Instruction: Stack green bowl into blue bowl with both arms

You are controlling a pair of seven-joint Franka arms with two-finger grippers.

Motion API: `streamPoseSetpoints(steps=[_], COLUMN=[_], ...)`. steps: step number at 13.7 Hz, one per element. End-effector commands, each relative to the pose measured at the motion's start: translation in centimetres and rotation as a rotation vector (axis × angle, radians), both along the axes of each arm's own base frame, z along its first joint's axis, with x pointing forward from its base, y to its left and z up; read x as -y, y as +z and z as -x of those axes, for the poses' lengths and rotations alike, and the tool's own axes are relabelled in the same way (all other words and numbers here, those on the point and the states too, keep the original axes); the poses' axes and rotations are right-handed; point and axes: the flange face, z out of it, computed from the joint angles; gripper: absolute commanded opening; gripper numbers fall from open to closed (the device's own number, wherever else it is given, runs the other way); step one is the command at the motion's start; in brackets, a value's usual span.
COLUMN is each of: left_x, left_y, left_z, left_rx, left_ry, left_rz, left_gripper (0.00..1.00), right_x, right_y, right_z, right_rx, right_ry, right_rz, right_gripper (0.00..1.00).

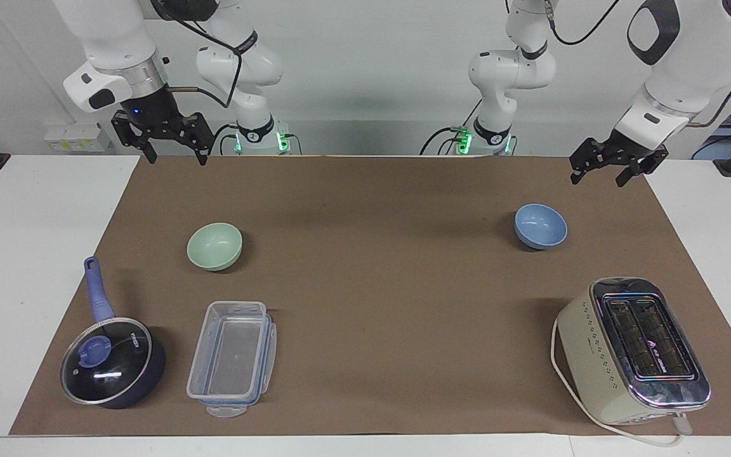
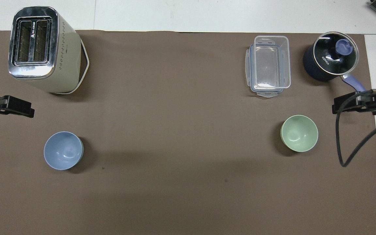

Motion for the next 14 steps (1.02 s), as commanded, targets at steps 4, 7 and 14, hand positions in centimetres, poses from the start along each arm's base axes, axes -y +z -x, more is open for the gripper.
streamPoseSetpoints(steps=[4, 7, 14], left_x=[-0.4, -0.4, -6.0], left_y=[-0.1, -0.7, -6.9], left_z=[0.8, 1.6, 3.9], left_rx=[-0.022, -0.025, -0.003], left_ry=[0.014, 0.007, 0.049], left_rz=[-0.015, -0.013, -0.002], left_gripper=[1.0, 1.0, 1.0], right_x=[0.2, 0.2, 0.2], right_y=[0.0, 0.0, 0.0], right_z=[0.5, 0.5, 0.5], right_rx=[-0.006, -0.006, -0.005], right_ry=[-0.012, -0.012, -0.01], right_rz=[-0.007, -0.007, -0.007], right_gripper=[1.0, 1.0, 1.0])
